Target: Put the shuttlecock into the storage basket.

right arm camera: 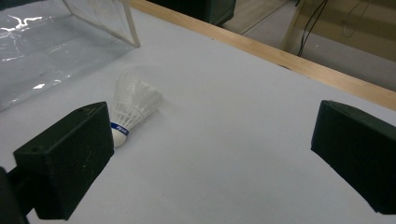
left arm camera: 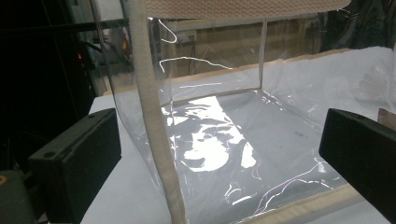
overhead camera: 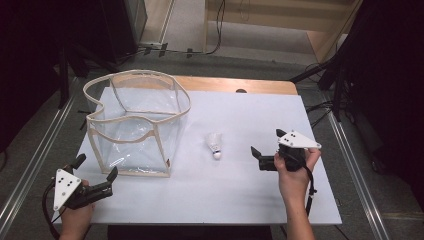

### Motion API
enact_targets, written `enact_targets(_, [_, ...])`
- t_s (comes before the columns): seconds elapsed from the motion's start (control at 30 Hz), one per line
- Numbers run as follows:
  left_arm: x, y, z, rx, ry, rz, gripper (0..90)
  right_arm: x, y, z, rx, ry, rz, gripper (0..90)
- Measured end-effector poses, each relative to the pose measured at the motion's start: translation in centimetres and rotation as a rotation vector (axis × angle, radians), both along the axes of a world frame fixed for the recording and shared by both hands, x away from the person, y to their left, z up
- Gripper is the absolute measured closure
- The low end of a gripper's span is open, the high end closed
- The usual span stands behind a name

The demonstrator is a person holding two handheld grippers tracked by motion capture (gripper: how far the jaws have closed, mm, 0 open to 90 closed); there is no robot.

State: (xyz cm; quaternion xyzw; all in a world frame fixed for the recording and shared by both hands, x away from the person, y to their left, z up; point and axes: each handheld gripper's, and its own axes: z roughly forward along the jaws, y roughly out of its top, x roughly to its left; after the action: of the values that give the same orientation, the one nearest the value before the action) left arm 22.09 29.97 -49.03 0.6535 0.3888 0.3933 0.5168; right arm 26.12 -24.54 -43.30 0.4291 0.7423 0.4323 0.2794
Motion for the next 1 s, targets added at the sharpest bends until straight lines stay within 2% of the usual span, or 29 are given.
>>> enact_targets(0.3, [0.0, 0.0, 0.0, -0.001, 0.0, -0.001, 0.0, 1.1, 1.4, -0.1, -0.012, 0.03, 0.023, 0.0])
enact_targets(1.0, [0.0, 0.0, 0.0, -0.005, 0.0, -0.002, 0.0, 2.9, 3.9, -0.2, -0.029, 0.048, 0.054, 0.0])
